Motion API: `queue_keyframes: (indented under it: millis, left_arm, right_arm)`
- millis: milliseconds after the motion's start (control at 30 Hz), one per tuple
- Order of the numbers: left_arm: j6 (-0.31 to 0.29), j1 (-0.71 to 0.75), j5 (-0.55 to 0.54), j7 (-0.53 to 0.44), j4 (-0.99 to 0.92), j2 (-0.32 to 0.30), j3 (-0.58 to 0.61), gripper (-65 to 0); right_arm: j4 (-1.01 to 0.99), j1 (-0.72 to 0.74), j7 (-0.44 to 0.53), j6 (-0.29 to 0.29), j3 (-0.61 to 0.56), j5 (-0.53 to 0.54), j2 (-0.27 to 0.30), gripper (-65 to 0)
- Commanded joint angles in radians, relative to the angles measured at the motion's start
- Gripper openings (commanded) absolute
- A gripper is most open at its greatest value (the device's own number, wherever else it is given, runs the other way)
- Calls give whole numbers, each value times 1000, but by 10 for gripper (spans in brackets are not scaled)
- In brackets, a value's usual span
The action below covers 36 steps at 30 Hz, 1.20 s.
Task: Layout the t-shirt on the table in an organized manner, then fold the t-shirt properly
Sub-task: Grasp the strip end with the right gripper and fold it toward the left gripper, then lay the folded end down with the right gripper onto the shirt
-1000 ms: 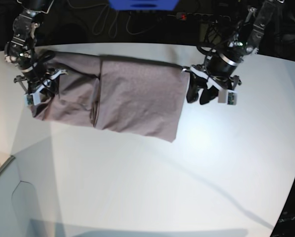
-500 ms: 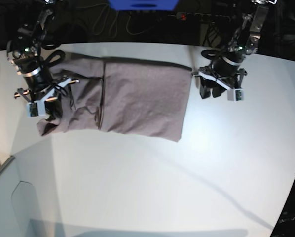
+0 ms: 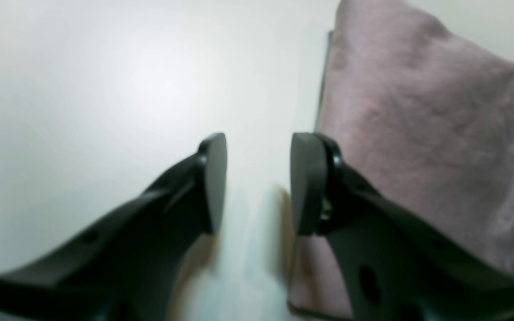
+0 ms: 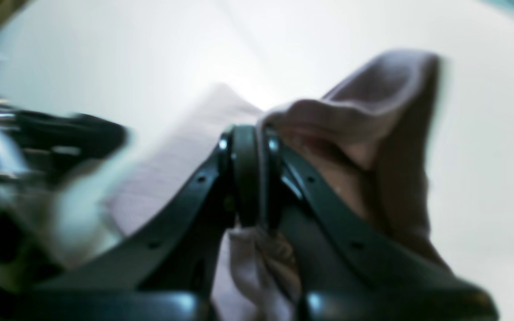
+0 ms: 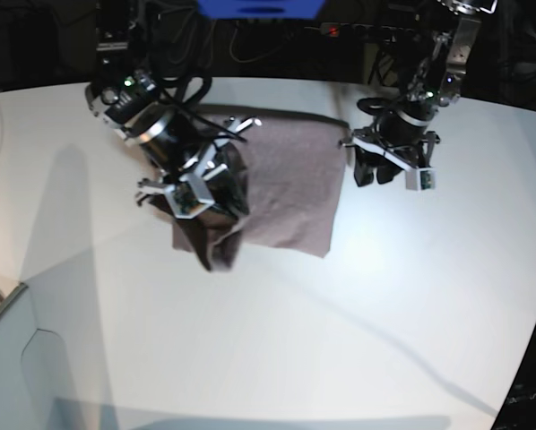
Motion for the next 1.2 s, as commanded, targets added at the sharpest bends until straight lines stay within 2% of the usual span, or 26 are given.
queue_keyframes:
  millis: [0,67,167,367,600,800,933,1167]
  left_arm:
    - [-6,-2,-1,-18,13,-2,-2,-416]
    - [-6,2,2,-16,13,-1,-2,-416]
    - [-6,3,-4,-16,13,-1,4,-416]
    - [-6,23,-4,-16,13,-1,35,-416]
    - [-6,61,-4,-16,20,-5,35,-416]
    - [-6,80,-4,-16,36,-7,36,-416]
    - [-6,81,-6,-16,38,-4,36,-416]
    - [-6,87,-6,-16,38,-4,36,-416]
  right_arm:
    - [5,26,27,15,-37,21,-5,-650]
    - [-29,58,-1,15,-116,21,-5,-650]
    - [-98,126,-19,-44,-197,27,0,-650]
    - [-214,215,-19,-54,-291,24,-5,-650]
    - [-274,300,-19,-55,-278,27,-5,-650]
    - [-265,337,-19,-55,-176,24,-25,-650]
    - [-280,346,-19,-55,-153,24,-25,-650]
    - [-435,346,-14,-55,-163,22,-25,-650]
